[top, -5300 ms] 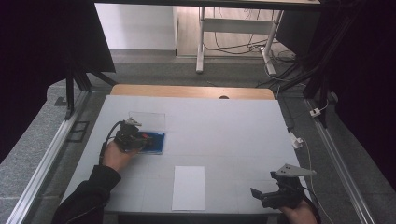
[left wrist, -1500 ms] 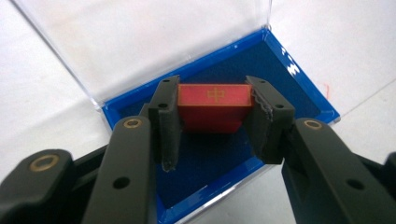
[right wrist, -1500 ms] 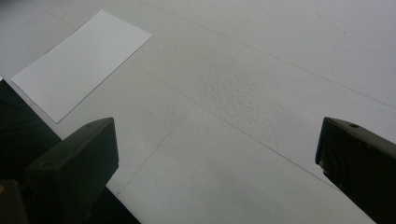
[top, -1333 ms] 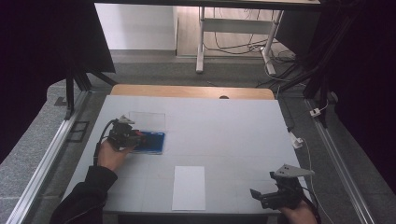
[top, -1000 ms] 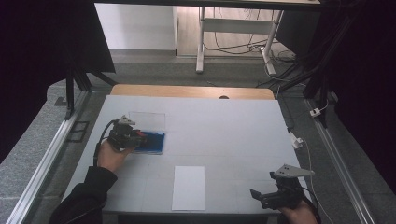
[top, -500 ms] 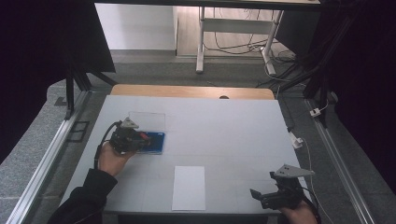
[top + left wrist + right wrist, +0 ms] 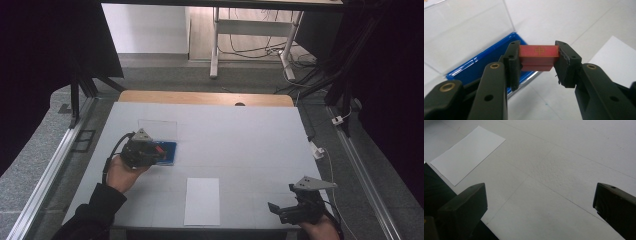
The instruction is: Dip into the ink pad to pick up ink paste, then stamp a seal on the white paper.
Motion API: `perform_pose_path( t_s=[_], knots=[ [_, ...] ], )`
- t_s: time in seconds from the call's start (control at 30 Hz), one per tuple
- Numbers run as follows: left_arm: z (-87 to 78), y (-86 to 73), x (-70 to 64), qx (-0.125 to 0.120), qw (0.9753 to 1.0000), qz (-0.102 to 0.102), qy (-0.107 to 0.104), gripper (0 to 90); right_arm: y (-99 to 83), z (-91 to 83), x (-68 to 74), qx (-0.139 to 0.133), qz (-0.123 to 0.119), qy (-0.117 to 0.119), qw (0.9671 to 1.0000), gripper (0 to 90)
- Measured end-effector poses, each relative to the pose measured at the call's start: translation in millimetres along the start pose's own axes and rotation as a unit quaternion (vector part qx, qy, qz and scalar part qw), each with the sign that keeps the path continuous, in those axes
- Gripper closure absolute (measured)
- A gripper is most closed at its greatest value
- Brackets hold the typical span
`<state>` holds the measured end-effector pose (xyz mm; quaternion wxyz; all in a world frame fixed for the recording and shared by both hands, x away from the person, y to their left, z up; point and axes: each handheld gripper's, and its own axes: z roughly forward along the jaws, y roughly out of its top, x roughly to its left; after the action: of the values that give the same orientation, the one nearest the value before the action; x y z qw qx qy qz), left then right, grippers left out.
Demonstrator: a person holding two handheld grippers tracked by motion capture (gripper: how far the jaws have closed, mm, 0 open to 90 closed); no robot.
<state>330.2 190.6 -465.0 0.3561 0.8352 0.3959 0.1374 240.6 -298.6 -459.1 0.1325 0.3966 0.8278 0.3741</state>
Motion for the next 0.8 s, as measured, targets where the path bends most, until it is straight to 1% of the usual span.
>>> perform_pose_path(
  t_s=[0.23, 0.53, 0.67, 0.8],
  knots=[
    [-0.9, 4.6, -14.2, -0.001, 0.9998, 0.015, -0.016, 57.9, -0.1, -0.1, 0.0, -0.001, 0.000, 0.000, 1.0000, 0.0],
    [-0.2, 9.4, -30.9, -0.001, 0.9988, 0.033, -0.035, 57.9, -0.5, -0.8, -0.5, -0.001, 0.000, -0.001, 1.0000, 0.0],
    [1.6, 10.6, -37.8, 0.001, 0.9981, 0.040, -0.046, 57.9, -0.2, -0.7, -0.3, -0.001, -0.001, 0.000, 1.0000, 0.0],
    [3.7, 11.6, -45.1, 0.007, 0.9971, 0.053, -0.054, 57.9, -0.2, -0.4, -0.1, -0.001, -0.001, 0.000, 1.0000, 0.0]
  ],
)
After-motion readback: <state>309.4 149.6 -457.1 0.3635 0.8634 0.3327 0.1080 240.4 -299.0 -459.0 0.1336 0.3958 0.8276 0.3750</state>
